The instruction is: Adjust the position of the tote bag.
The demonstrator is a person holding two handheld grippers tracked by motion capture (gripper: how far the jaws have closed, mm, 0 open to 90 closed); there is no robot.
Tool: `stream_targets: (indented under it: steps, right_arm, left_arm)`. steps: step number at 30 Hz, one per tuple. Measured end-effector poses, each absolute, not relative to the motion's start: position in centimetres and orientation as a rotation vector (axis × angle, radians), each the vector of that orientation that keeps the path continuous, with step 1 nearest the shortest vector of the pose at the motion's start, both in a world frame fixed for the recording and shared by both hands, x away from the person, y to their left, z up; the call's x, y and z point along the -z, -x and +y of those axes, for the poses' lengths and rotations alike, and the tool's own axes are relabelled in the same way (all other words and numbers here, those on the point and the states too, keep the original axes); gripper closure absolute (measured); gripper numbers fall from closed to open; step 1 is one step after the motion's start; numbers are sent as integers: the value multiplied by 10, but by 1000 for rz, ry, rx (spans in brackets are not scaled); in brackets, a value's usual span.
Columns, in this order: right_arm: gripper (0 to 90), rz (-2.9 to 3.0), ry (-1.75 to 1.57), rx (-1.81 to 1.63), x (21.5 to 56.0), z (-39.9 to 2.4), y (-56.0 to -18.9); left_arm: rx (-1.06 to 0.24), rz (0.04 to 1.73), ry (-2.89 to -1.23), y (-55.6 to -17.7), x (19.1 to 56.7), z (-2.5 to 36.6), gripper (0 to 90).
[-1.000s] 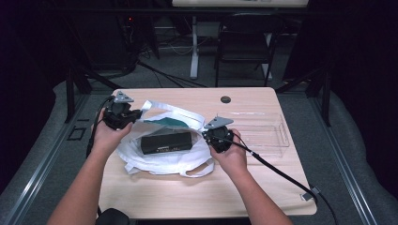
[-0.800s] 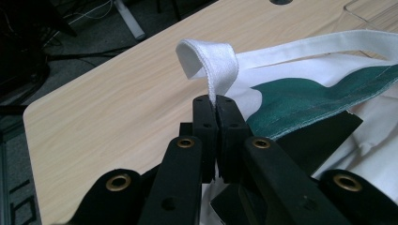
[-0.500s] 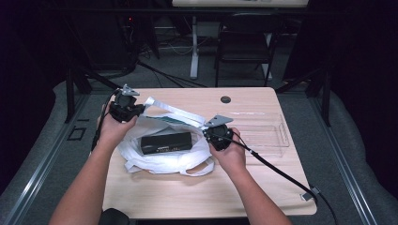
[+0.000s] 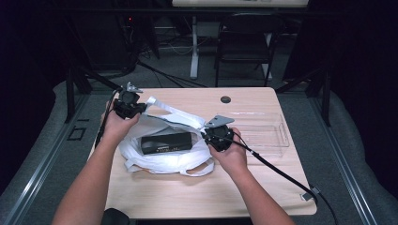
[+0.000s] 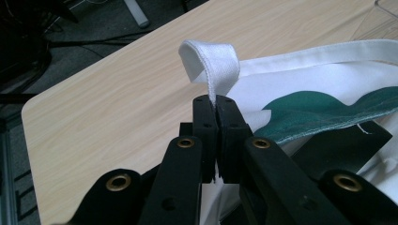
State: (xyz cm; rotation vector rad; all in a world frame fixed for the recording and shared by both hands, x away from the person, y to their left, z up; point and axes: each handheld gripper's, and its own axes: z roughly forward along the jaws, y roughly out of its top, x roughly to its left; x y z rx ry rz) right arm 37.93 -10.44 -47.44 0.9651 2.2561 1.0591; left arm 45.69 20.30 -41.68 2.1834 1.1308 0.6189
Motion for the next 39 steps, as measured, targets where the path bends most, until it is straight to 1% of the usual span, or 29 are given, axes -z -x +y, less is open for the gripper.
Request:
stream_targets:
  steps: [1,2,4,8,16,18,23,29,30,31,32,33,34,35,36,39]
  right_arm:
    - [780,2256,-965,-1059,474,-104,-379]
    - [755,2257,-948,-1054,472,-104,-379]
    - [734,2263,-920,-1029,470,-102,-379]
    - [712,2269,-889,-1010,467,-95,-381]
    - [671,2285,-860,-984,465,-85,-389]
    - [646,2293,-852,-968,467,-81,-394]
    - [640,2306,-835,-956,470,-76,-398]
    - [673,2326,-821,-935,475,-70,-403]
    - [697,2337,-820,-939,476,-70,-404]
    - [697,2337,-820,-939,476,-70,-404]
    - [727,2336,-817,-938,477,-69,-405]
    - [727,2336,-817,-938,477,-69,-405]
    - [774,2341,-815,-939,478,-69,-405]
    - [774,2341,-815,-939,478,-69,-405]
    - [802,2342,-815,-946,478,-68,-405]
    - [812,2338,-820,-951,478,-69,-405]
  left_arm:
    - [-619,1131,-2183,-457,417,203,884]
    - [-609,1131,-2185,-457,417,203,884]
    - [-609,1129,-2190,-457,417,203,884]
    - [-618,1131,-2184,-457,416,203,884]
    - [-595,1131,-2182,-458,417,206,884]
    - [-591,1131,-2183,-458,417,206,884]
    - [-588,1131,-2184,-459,417,206,884]
    - [-589,1133,-2182,-459,417,207,884]
    - [-589,1132,-2182,-459,417,207,883]
    - [-588,1132,-2182,-458,417,207,883]
    - [-586,1131,-2182,-458,417,207,884]
    - [-586,1130,-2183,-458,417,207,884]
    - [-585,1127,-2186,-458,418,207,883]
    - [-585,1127,-2186,-458,418,207,883]
    - [-579,1126,-2188,-458,417,207,882]
    - [-570,1125,-2189,-457,417,208,881]
